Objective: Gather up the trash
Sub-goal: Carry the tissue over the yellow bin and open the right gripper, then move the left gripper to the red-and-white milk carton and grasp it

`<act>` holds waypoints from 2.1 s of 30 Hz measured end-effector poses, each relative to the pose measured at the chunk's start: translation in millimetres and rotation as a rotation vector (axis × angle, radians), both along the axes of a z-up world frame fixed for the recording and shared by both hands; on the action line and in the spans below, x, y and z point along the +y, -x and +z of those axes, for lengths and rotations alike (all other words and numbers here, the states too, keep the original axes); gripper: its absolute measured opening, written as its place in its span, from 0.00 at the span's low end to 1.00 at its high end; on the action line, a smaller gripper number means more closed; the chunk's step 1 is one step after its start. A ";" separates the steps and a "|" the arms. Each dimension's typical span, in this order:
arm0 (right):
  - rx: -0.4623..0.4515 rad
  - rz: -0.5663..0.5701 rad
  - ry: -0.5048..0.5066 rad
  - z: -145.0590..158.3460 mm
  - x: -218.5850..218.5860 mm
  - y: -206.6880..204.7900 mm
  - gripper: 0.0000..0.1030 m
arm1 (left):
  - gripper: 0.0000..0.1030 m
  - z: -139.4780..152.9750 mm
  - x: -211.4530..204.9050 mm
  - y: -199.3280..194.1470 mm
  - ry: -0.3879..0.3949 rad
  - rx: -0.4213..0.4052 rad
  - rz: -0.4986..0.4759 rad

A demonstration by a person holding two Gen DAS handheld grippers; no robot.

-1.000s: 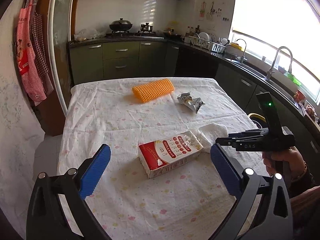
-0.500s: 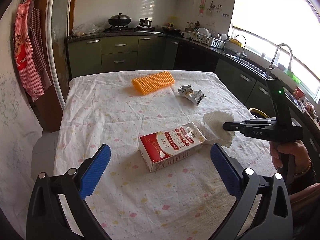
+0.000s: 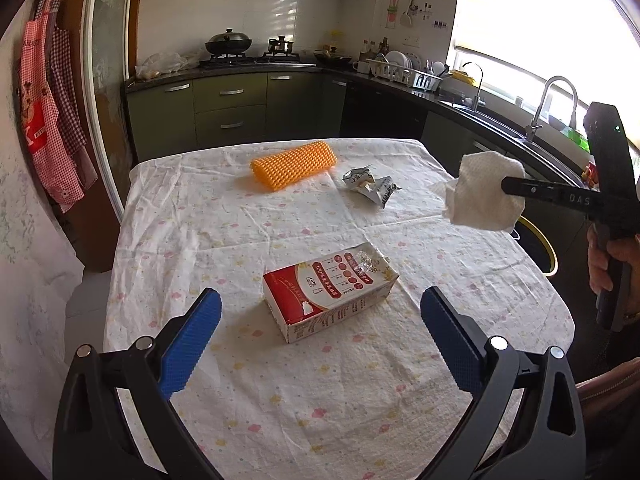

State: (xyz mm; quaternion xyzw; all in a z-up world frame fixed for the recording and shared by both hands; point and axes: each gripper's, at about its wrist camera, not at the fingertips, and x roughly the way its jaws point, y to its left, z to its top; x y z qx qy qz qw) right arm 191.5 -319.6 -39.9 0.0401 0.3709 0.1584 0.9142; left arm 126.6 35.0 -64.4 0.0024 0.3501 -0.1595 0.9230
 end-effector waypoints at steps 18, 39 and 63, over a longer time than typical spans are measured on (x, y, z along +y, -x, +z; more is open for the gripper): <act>0.100 -0.494 0.144 -27.8 -212.1 14.6 0.04 | 0.95 -4.2 -44.4 -6.1 -0.037 0.019 -0.071; 0.336 -0.693 0.277 -114.9 -288.8 -10.8 0.39 | 0.95 -4.0 -70.1 -9.8 -0.077 0.024 -0.129; 0.236 -0.396 0.146 -93.1 -175.3 14.8 0.50 | 0.95 -25.7 -66.9 -57.7 -0.352 0.071 -0.629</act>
